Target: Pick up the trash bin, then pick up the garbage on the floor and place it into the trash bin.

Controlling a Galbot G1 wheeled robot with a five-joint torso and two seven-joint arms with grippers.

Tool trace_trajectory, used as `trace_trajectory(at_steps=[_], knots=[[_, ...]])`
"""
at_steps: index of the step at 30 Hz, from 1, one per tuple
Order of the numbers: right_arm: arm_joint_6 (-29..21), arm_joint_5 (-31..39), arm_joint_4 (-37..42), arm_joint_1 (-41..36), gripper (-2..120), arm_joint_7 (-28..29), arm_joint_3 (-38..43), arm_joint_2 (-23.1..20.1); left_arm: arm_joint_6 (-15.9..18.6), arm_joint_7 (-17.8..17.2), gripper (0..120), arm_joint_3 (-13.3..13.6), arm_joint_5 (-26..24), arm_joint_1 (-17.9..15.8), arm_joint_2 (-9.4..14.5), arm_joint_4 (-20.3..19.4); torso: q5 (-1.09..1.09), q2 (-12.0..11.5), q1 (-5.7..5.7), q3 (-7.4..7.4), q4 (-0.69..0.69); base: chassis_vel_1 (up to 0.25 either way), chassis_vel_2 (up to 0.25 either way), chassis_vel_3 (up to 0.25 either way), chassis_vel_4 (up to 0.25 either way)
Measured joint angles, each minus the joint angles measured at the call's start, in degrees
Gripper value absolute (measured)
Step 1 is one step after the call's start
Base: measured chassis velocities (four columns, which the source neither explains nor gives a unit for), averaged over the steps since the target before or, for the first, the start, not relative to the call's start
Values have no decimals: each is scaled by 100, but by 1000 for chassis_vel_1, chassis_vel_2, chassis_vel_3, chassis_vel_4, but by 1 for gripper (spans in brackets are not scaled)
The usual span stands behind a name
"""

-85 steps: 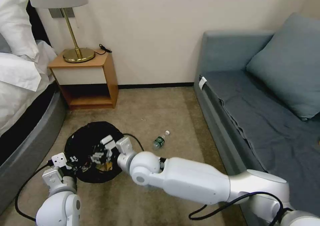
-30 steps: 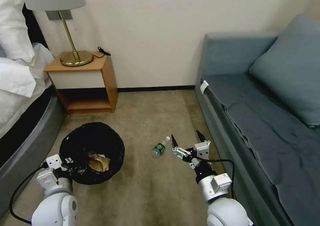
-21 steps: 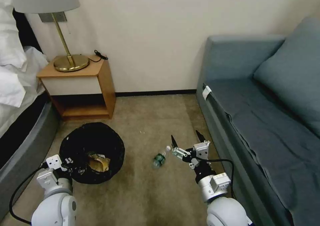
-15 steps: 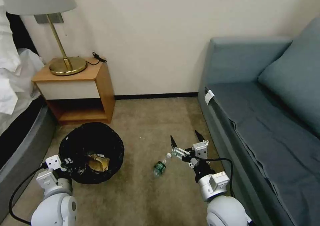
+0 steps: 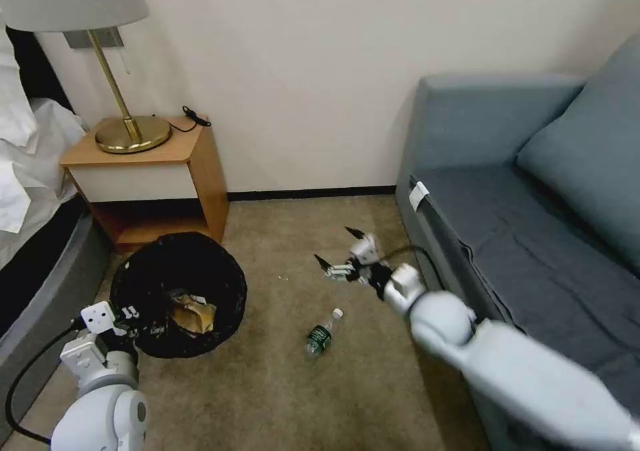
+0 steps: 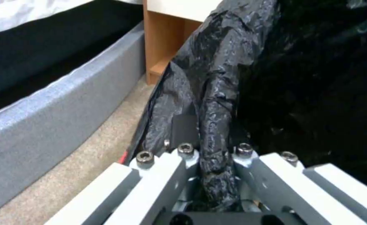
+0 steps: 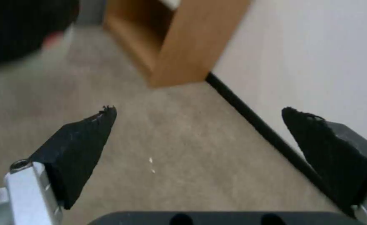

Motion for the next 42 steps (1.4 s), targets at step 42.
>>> trace_trajectory(at_steps=[42], knots=[[3188,-4489,-5741,1084,100,-3632,-1270,2925,-351,27,2,-51,-59,67,0,178,-2,0,0,-1,-2,0,0,0,0]])
